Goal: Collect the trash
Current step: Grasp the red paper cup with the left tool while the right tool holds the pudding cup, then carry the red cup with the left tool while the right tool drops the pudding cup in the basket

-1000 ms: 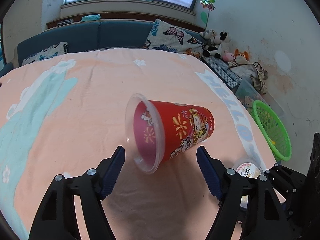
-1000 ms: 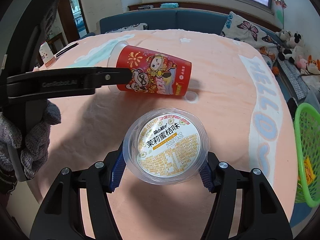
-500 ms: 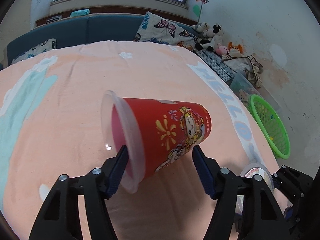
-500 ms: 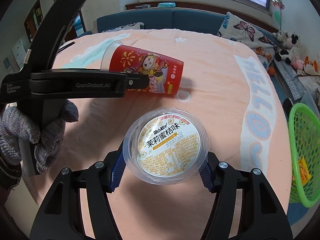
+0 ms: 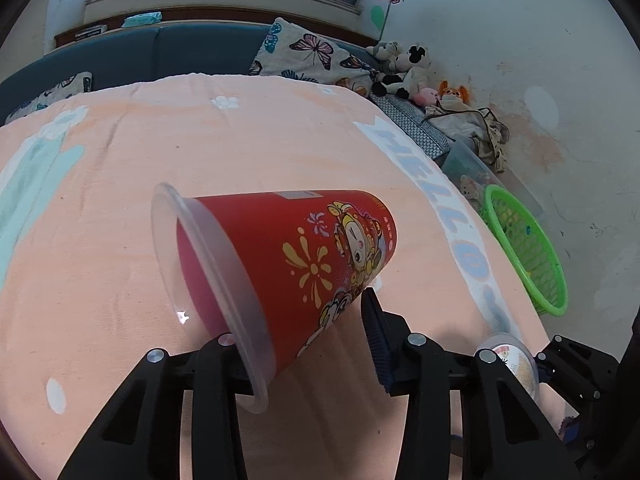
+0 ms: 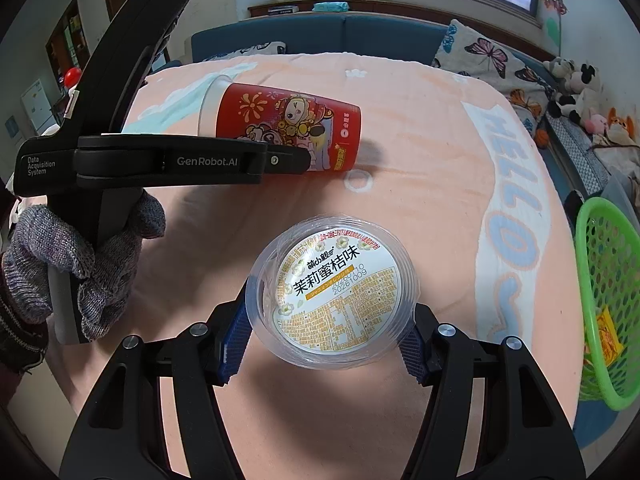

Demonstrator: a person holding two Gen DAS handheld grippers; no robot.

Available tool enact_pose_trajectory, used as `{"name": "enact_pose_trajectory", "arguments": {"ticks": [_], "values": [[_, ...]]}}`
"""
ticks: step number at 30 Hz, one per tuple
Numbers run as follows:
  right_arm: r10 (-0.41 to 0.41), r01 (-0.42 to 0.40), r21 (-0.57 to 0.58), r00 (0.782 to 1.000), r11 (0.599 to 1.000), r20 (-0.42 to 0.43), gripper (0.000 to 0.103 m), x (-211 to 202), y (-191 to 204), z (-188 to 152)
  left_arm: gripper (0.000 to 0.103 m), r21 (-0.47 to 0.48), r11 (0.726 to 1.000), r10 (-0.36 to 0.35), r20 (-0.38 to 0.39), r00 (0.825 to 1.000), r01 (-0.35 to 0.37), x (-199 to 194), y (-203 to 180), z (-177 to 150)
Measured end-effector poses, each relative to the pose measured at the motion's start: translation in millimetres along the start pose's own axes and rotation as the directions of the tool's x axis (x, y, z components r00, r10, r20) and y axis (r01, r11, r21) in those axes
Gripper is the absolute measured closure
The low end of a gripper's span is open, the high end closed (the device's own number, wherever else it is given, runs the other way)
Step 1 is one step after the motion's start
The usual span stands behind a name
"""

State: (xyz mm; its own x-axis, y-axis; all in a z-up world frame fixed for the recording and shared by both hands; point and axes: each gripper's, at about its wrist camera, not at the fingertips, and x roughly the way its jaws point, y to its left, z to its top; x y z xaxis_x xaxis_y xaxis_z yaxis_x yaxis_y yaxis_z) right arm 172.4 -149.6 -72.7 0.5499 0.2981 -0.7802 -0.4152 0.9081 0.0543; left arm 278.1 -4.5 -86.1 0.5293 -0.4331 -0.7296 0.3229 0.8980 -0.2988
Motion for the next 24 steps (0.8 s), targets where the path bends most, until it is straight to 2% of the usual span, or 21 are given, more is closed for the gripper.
{"name": "enact_pose_trajectory", "arguments": {"ticks": [10, 12, 15, 17, 24], "values": [[-0.005, 0.005, 0.012, 1.000, 1.000, -0.002, 0.040, -1.6, -4.2, -5.4, 0.059, -0.006, 1.000, -0.012, 0.007, 1.000, 0.012, 5.7, -1.3, 3.5], [-0.009, 0.009, 0.012, 1.000, 1.000, -0.003, 0.040, -1.8, -4.6, -5.9, 0.066, 0.012, 1.000, -0.020, 0.009, 1.000, 0.020, 5.7, -3.5, 3.1], [-0.014, 0.014, 0.012, 1.000, 1.000, -0.003, 0.040, -3.2, -5.2, -5.9, 0.085, 0.038, 0.999, -0.030, 0.011, 0.999, 0.029, 5.1, -8.0, 1.6], [-0.023, 0.023, 0.013, 1.000, 1.000, -0.001, 0.040, -4.8, -6.4, -5.3, 0.091, 0.044, 0.999, -0.030, 0.017, 0.999, 0.030, 4.1, -9.7, 1.1], [-0.073, 0.073, 0.005, 0.997, 0.997, 0.009, 0.040, -8.8, -12.4, -7.2, 0.099, 0.074, 0.997, 0.011, 0.054, 0.999, -0.015, -3.7, -19.6, 0.8]]}}
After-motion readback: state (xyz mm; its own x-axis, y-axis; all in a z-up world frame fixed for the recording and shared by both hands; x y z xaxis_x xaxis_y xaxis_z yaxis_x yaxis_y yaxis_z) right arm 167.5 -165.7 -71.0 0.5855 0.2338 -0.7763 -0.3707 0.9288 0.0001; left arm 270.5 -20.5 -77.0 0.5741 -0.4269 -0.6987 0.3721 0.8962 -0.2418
